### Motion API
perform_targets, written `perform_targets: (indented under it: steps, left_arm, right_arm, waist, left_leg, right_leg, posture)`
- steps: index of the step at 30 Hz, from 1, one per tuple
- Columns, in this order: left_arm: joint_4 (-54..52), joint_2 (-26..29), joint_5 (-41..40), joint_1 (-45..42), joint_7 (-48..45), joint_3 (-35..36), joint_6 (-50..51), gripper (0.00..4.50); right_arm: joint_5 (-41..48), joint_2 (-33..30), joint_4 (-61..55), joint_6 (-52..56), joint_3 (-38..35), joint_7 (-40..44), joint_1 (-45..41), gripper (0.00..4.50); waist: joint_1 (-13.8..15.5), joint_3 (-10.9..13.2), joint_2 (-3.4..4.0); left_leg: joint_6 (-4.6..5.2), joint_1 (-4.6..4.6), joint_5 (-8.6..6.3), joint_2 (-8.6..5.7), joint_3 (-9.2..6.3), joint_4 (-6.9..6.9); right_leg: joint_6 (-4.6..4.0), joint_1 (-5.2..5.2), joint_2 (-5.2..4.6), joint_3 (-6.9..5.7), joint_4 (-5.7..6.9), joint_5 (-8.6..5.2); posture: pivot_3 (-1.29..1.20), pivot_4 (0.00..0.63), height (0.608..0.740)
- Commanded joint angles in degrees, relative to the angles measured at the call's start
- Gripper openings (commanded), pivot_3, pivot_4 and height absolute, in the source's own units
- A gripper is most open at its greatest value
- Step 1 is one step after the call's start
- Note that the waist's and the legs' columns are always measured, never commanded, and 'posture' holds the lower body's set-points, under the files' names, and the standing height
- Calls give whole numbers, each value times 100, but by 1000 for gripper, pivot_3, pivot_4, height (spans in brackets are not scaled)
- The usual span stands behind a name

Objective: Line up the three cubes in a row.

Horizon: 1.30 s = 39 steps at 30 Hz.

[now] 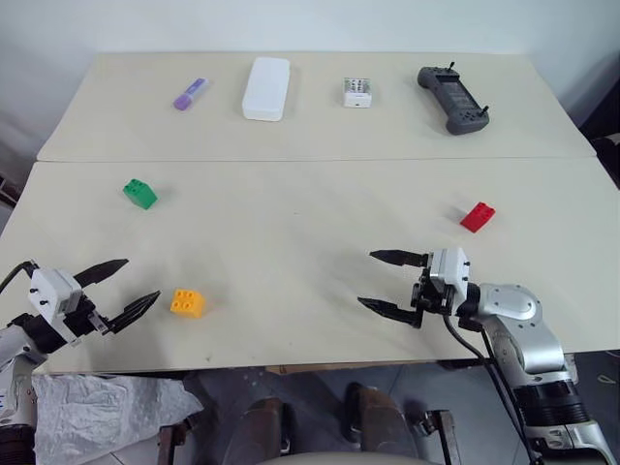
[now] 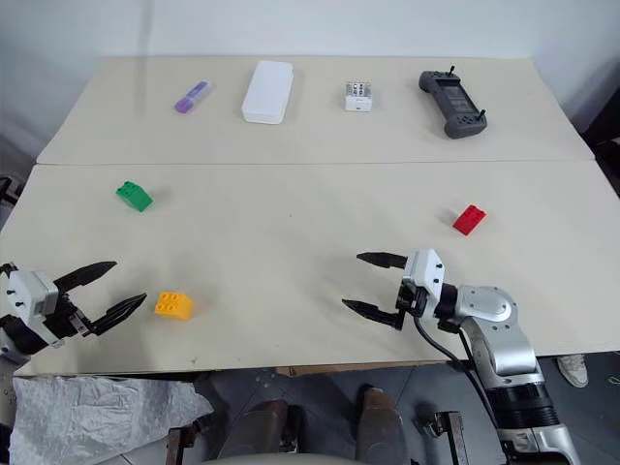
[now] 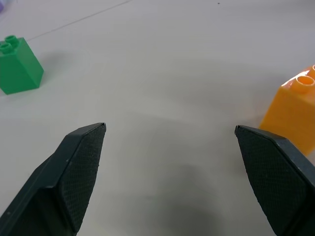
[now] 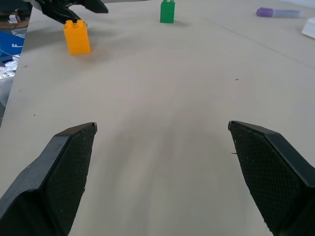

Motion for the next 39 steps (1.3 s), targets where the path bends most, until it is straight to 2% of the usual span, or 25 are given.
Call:
perform_targets:
  steps: [1,6,9,11,14,17,21,24,29,35,39]
  left_arm:
    - [-177,-22,-17,94,291,268,-76,4466]
    - [-485,-55,-477,135,429,386,644,4466]
    - [-1134,16,-1338,180,348,506,1839,4466]
    - [-1696,-82,-1582,1,605,488,2092,4466]
    - [-2320,-257,-1547,-429,720,35,2195,4466]
    - [-2522,-320,-1160,-922,490,-660,2080,4466]
    - [-2538,-485,-1131,-1522,470,-1187,2298,4466]
    - [-2449,-539,-1083,-1800,247,-1546,2431,4466]
    - [-2420,-513,-1022,-1822,78,-1617,2436,4466]
    - [-2547,-580,-973,-1917,25,-1714,2474,4466]
    - [-2692,-610,-1016,-1891,78,-1700,2522,4466]
  right_arm:
    - [82,34,-87,-114,-42,17,-19,4500]
    - [141,11,-158,-139,-228,-98,50,4500]
    - [510,-19,-510,17,-739,-447,154,4500]
    - [654,-74,-778,130,-1164,-822,290,4500]
    - [716,-110,-989,213,-1893,-1405,787,4500]
    - [639,11,-962,34,-2660,-1919,1489,4500]
    - [517,110,-605,-125,-3168,-2284,2069,4500]
    - [471,48,-291,-115,-3264,-2295,2262,4500]
    - [254,-440,413,1,-2905,-2029,1613,4500]
    - [-270,-1288,2431,-14,-2168,-1330,-312,4500]
    - [-634,-1513,3695,-150,-1660,-838,-1438,4500]
  waist:
    - [2,0,0]
    - [20,0,0]
    - [24,0,0]
    - [27,0,0]
    - [97,-1,-1]
    - [184,-5,5]
    - [141,-5,5]
    - [104,-5,7]
    - [-67,-4,9]
    - [-123,-2,12]
    - [-102,-2,12]
  left_leg:
    - [0,0,0,1,-1,0]
    - [0,-1,0,0,-1,1]
    - [0,-3,0,-1,-7,2]
    - [0,-4,0,-1,-8,2]
    - [-1,-3,0,-3,-16,3]
    - [-2,0,-1,-7,-15,2]
    - [0,4,0,-12,6,-2]
    - [0,11,2,-5,21,0]
    - [-1,35,3,6,57,-2]
    - [-2,65,6,13,62,0]
    - [-2,57,6,11,53,0]
  right_leg:
    - [0,0,0,0,0,0]
    - [0,0,-1,0,1,0]
    - [0,0,-4,-2,2,0]
    - [0,0,-4,0,2,0]
    - [0,5,-5,-1,1,0]
    - [0,9,-3,-1,0,0]
    - [0,8,2,8,0,0]
    - [1,8,9,19,4,0]
    - [2,9,17,51,11,0]
    - [4,29,14,63,18,1]
    - [3,29,11,56,13,1]
  posture:
    - [0,150,740]
    - [0,150,740]
    - [0,150,740]
    - [0,150,740]
    - [0,150,740]
    - [0,150,740]
    - [0,150,740]
    - [0,150,740]
    - [0,150,740]
    - [0,150,740]
    - [0,150,740]
